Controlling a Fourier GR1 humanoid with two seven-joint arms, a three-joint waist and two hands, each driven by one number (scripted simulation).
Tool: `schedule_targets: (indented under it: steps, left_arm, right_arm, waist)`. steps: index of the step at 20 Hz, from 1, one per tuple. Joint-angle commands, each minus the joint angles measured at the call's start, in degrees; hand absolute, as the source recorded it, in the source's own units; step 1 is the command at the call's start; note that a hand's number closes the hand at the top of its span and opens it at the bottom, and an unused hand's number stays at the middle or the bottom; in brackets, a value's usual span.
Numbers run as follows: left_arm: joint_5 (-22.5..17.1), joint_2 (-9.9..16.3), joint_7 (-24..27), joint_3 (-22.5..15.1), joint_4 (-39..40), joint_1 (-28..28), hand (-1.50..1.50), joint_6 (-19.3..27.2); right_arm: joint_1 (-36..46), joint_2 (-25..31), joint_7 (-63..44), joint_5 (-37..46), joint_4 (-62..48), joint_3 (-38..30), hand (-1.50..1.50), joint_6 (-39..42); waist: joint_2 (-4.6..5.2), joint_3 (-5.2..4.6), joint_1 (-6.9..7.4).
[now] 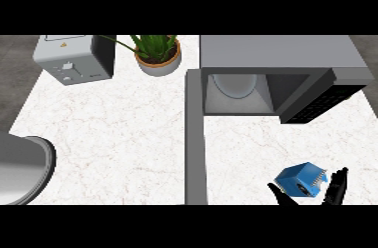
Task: Pick up the milk, place it into the microwave and close the microwave
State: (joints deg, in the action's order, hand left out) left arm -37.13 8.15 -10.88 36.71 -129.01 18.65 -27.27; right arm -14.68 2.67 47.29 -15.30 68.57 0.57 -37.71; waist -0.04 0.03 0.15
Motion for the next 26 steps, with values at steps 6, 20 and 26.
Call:
schedule_targets:
  steps: [6, 20, 26]
  left_arm:
    - [-0.1, -1.5, -0.2, 2.0, 0.4, 0.0, -1.50, -2.0]
    - [0.1, -1.7, -1.6, 0.2, -0.3, -0.5, -1.50, -2.9]
    - [-5.0, 1.0, -2.3, 4.3, 1.5, 0.0, -1.50, -3.0]
  right_arm:
    - [7.6, -0.3, 10.9, -0.4, -14.2, -3.9, 1.50, 8.2]
    - [25.9, 10.6, 7.1, 6.2, -23.4, 3.8, 1.50, 28.1]
    - [27.3, 9.2, 4.2, 5.6, -18.3, 7.0, 1.50, 35.6]
  waist:
    - [0.01, 0.01, 0.17]
    - [0.25, 0.10, 1.53]
    - [-0.08, -0.03, 0.32]
